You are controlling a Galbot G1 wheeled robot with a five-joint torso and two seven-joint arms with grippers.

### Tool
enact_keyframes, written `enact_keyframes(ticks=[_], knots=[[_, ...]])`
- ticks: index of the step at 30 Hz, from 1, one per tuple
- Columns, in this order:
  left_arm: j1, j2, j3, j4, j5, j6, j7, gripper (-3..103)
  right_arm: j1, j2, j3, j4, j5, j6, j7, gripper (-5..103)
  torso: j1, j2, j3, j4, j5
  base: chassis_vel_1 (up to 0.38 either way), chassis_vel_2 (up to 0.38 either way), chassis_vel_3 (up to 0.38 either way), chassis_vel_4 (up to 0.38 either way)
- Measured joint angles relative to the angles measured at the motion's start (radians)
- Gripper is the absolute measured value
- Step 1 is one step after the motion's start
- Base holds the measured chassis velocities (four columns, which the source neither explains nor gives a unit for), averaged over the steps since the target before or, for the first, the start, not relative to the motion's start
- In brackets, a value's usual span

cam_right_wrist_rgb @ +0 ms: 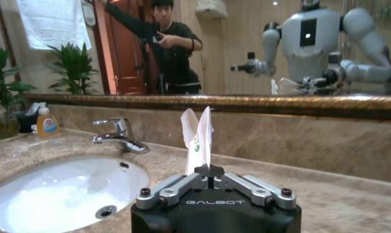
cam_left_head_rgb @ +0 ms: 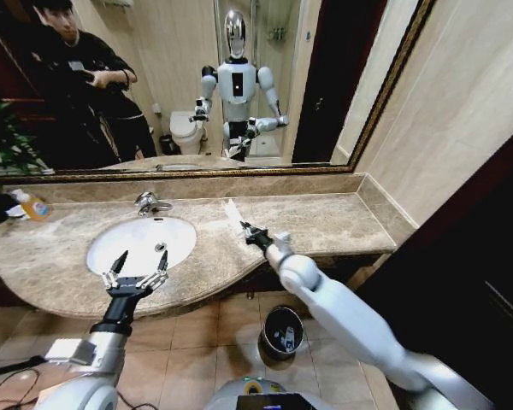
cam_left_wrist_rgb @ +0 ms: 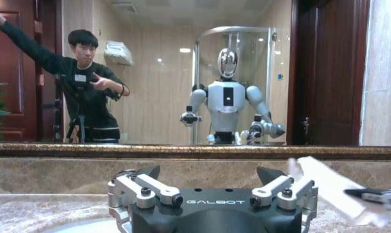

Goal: Pick up the trash from the sink and place it in the trash bin.

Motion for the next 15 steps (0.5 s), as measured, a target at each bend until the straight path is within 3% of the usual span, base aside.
enact_keyframes(ticks=[3,11,15], knots=[[0.000,0.000,0.000,0.000,0.000,0.000,0.000,100,-0.052,-0.060,0.064,0.030,0.004,0.060,-0.051,0,0.000,0.000,0.000,0.0002,0.0001,0.000,0.000,0.000,0.000],[0.000,0.000,0.000,0.000,0.000,0.000,0.000,100,-0.163,-0.140,0.174,0.042,-0.011,0.181,-0.113,0,0.000,0.000,0.000,0.0002,0.0002,0.000,0.000,0.000,0.000],[0.000,0.000,0.000,0.000,0.000,0.000,0.000,100,-0.243,-0.162,0.285,0.017,-0.024,0.271,-0.236,0,0.000,0.000,0.000,0.0002,0.0002,0.000,0.000,0.000,0.000]])
